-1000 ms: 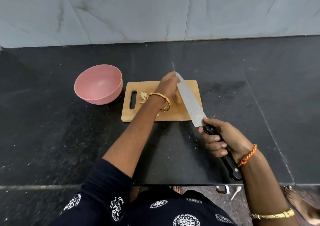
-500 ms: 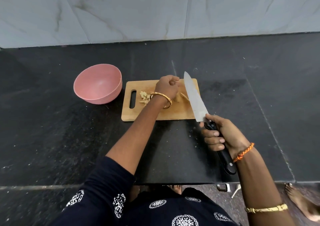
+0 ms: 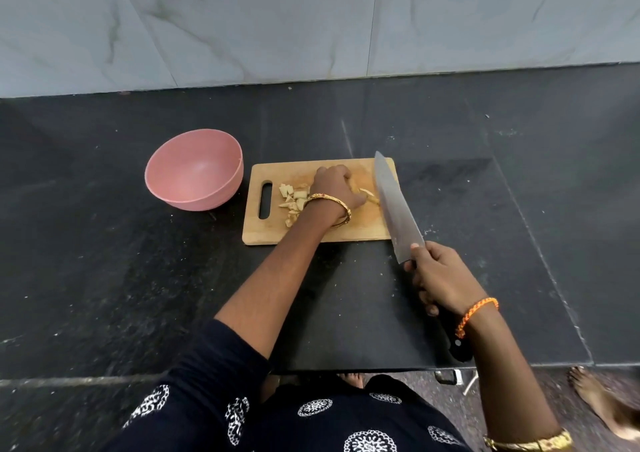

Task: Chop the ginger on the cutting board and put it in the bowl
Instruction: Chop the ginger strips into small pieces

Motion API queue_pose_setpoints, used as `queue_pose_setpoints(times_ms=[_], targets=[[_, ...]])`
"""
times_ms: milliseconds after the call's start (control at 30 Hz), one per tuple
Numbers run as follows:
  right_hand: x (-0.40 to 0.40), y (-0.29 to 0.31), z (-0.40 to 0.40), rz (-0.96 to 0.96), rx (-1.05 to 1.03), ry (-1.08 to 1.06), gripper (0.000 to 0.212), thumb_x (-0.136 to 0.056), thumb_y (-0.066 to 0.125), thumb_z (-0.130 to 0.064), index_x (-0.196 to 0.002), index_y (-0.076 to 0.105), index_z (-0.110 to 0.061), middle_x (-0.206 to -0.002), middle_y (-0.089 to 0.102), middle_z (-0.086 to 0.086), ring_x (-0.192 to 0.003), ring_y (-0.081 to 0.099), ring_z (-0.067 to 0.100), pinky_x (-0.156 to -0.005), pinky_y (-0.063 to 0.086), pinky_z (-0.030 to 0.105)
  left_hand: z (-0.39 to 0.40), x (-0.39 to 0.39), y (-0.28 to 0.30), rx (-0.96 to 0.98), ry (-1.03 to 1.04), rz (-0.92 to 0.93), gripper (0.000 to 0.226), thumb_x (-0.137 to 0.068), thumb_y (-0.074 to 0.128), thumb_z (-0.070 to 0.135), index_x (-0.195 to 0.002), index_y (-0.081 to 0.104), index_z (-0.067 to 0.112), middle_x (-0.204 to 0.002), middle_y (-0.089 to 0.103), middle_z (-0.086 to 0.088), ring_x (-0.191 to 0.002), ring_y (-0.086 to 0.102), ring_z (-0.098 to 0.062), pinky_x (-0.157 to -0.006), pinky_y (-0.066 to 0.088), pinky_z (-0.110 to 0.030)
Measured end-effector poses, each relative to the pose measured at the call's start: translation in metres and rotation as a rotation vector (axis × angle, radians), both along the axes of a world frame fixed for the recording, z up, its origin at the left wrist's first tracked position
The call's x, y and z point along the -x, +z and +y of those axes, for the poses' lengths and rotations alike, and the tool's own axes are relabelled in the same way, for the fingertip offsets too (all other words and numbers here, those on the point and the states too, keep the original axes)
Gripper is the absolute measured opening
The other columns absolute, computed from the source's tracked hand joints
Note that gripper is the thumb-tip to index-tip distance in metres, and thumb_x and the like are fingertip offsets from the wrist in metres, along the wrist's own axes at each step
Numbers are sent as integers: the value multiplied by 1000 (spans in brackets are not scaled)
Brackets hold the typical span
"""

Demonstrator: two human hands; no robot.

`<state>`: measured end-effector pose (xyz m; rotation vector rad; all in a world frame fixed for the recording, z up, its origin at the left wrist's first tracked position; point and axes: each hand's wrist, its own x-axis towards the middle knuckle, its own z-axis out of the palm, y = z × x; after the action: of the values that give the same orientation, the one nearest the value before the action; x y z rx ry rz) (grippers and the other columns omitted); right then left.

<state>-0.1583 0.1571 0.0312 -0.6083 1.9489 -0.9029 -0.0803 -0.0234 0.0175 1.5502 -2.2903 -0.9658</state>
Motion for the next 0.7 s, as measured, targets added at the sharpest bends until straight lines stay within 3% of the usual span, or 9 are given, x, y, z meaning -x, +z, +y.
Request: queue_pose_setpoints(times_ms=[200,300,500,600,700], targets=[[-3,-5,-1,158,-42,38,36,-99,37,-31,-81,54,-5,-60,51,6,-39,45,19,-41,37,27,-4,2,1,-30,54,11,51,-70,77,23,-116,58,14,-120,57,-6,-104,56,-21,-87,48,-29],[-3,-3,0,161,-43,38,37,-99,37,-31,-86,56,-2,-61,51,6,-40,46,20,-40,38,27,-4,4,-1,-1,56,-13,47,-73,75,25,-116,58,14,-120,57,-6,-105,55,-22,-83,46,-28],[-4,-2,2,148,-29,41,33,-100,37,-31,-77,53,-14,-60,50,4,-41,45,18,-36,38,24,-1,10,-5,105,121,-25,28,-79,70,24,-105,60,17,-111,59,-6,-94,55,-21,-70,40,-27],[-4,0,3,135,-26,45,31,-100,38,-30,-77,53,-15,-61,51,4,-42,45,18,-36,37,24,-2,9,-6,120,145,-12,28,-79,71,27,-103,62,16,-109,61,-6,-94,57,-21,-71,43,-27],[-3,1,3,130,-22,34,32,-99,39,-30,-85,56,-8,-62,51,5,-43,46,19,-38,39,26,-6,6,-6,44,118,-1,37,-76,75,30,-107,63,12,-109,64,-4,-97,59,-22,-82,50,-31]])
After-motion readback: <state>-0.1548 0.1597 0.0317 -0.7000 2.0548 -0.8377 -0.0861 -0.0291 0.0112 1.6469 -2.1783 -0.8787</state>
